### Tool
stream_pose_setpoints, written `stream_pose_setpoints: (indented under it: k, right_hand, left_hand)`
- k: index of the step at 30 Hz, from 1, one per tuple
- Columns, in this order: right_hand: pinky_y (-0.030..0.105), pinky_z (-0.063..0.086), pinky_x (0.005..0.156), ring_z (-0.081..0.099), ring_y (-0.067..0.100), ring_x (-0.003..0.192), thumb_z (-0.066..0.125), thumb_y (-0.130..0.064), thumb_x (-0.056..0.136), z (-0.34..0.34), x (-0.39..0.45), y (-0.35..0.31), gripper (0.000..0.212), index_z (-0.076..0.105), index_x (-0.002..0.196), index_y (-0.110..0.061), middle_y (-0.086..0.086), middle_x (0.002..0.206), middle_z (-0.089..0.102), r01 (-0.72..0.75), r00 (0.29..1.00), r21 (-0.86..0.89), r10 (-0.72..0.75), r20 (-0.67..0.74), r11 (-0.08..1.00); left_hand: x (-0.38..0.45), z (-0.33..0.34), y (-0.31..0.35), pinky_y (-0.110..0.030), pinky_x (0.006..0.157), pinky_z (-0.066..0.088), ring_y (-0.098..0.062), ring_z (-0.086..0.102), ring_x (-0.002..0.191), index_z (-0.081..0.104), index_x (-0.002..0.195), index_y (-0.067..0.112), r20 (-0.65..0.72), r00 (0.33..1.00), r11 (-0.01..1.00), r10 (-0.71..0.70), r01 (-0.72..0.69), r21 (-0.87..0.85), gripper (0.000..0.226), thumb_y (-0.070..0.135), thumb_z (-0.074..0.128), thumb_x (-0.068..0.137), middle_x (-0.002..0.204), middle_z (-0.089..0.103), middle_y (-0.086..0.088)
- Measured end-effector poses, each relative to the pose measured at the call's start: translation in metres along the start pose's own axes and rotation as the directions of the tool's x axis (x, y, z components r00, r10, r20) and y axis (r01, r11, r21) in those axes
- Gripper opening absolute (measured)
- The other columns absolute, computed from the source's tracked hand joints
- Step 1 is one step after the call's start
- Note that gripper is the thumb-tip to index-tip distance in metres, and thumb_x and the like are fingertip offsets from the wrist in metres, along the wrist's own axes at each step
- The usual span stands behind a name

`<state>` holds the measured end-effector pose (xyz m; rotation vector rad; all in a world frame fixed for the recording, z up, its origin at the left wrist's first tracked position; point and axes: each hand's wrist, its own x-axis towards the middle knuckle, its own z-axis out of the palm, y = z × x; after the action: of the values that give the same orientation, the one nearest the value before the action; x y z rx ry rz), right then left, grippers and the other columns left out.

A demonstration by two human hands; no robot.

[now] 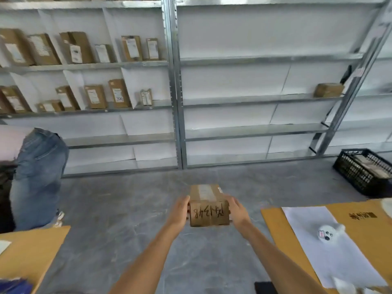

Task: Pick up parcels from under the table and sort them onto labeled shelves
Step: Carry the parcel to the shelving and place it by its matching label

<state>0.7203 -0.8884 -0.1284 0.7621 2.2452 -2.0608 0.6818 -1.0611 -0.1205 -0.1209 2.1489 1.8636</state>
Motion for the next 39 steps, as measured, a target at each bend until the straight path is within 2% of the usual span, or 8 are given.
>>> stream_pose_setpoints:
  k: [7, 16, 18, 23, 27, 31, 36, 39]
  right_hand:
    - [0.028, 0.040, 0.059, 0.053, 0.016, 0.066, 0.035, -0.038, 0.098, -0.005, 0.097, -0.053, 0.036, 0.060, 0.100, -0.013, 0.006, 0.084, 0.062, -0.035, 0.996, 0.174, 0.049, -0.078, 0.984]
    - [0.042, 0.040, 0.096, 0.053, 0.017, 0.094, 0.030, -0.049, 0.096, -0.022, 0.201, -0.079, 0.032, 0.059, 0.091, -0.036, -0.008, 0.088, 0.060, 0.022, 0.996, 0.092, -0.014, -0.085, 0.995]
    - [0.039, 0.042, 0.090, 0.056, 0.016, 0.090, 0.031, -0.048, 0.096, -0.028, 0.229, -0.087, 0.034, 0.061, 0.090, -0.033, -0.008, 0.088, 0.061, 0.023, 0.997, 0.106, -0.015, -0.072, 0.994]
    - [0.023, 0.040, 0.061, 0.055, 0.008, 0.079, 0.041, -0.036, 0.096, -0.053, 0.294, -0.112, 0.025, 0.056, 0.076, -0.032, -0.005, 0.087, 0.060, 0.034, 0.998, 0.110, -0.029, -0.051, 0.993]
    - [0.029, 0.046, 0.066, 0.057, 0.017, 0.083, 0.045, -0.031, 0.095, -0.080, 0.350, -0.126, 0.022, 0.062, 0.108, -0.026, 0.008, 0.103, 0.059, 0.047, 0.996, 0.113, -0.038, -0.077, 0.992]
    - [0.028, 0.053, 0.058, 0.059, 0.022, 0.076, 0.049, -0.031, 0.093, -0.106, 0.394, -0.137, 0.032, 0.053, 0.120, -0.015, 0.014, 0.120, 0.054, 0.012, 0.996, 0.125, -0.001, -0.090, 0.992]
    - [0.043, 0.061, 0.072, 0.062, 0.022, 0.069, 0.054, -0.032, 0.091, -0.142, 0.451, -0.149, 0.034, 0.045, 0.117, -0.014, 0.014, 0.114, 0.057, -0.038, 0.987, 0.150, 0.061, -0.150, 0.988]
    - [0.042, 0.061, 0.063, 0.067, 0.025, 0.069, 0.055, -0.031, 0.089, -0.168, 0.487, -0.153, 0.052, 0.031, 0.133, -0.020, 0.017, 0.106, 0.061, -0.052, 0.977, 0.208, 0.093, -0.191, 0.977]
  left_hand:
    - [0.116, 0.016, 0.049, -0.027, 0.060, 0.039, -0.011, 0.054, 0.070, 0.061, 0.081, 0.022, 0.059, 0.998, 0.999, 0.013, -0.011, -0.032, 0.040, 0.031, 0.027, 0.099, 0.078, 0.062, 0.004]
    - [0.225, 0.052, 0.082, -0.035, 0.083, 0.045, -0.021, 0.058, 0.094, 0.063, 0.101, 0.014, 0.109, 0.992, 0.991, 0.061, -0.074, 0.111, 0.041, 0.033, 0.027, 0.099, 0.106, 0.065, -0.009]
    - [0.250, 0.064, 0.092, -0.038, 0.093, 0.041, -0.024, 0.057, 0.099, 0.062, 0.100, 0.009, 0.129, 0.991, 0.988, 0.041, -0.059, 0.142, 0.043, 0.035, 0.028, 0.099, 0.105, 0.064, -0.013]
    - [0.312, 0.107, 0.125, -0.034, 0.071, 0.041, -0.025, 0.056, 0.075, 0.054, 0.083, 0.006, 0.179, 0.983, 0.992, 0.028, -0.050, 0.118, 0.035, 0.031, 0.034, 0.097, 0.085, 0.062, -0.019]
    - [0.360, 0.141, 0.151, -0.041, 0.085, 0.050, -0.029, 0.064, 0.096, 0.059, 0.112, 0.008, 0.226, 0.971, 0.968, 0.076, -0.125, 0.216, 0.034, 0.032, 0.042, 0.095, 0.105, 0.069, -0.015]
    - [0.397, 0.168, 0.166, -0.025, 0.070, 0.048, -0.016, 0.060, 0.093, 0.049, 0.126, 0.016, 0.255, 0.964, 0.972, 0.075, -0.127, 0.196, 0.035, 0.018, 0.050, 0.092, 0.106, 0.063, -0.001]
    - [0.453, 0.201, 0.186, -0.007, 0.061, 0.042, -0.005, 0.056, 0.092, 0.047, 0.121, 0.012, 0.311, 0.948, 0.970, 0.062, -0.130, 0.206, 0.037, 0.014, 0.059, 0.085, 0.115, 0.060, -0.001]
    - [0.496, 0.224, 0.196, -0.018, 0.074, 0.041, -0.015, 0.058, 0.101, 0.052, 0.112, 0.011, 0.367, 0.929, 0.954, 0.048, -0.151, 0.258, 0.030, 0.010, 0.059, 0.083, 0.110, 0.063, -0.001]
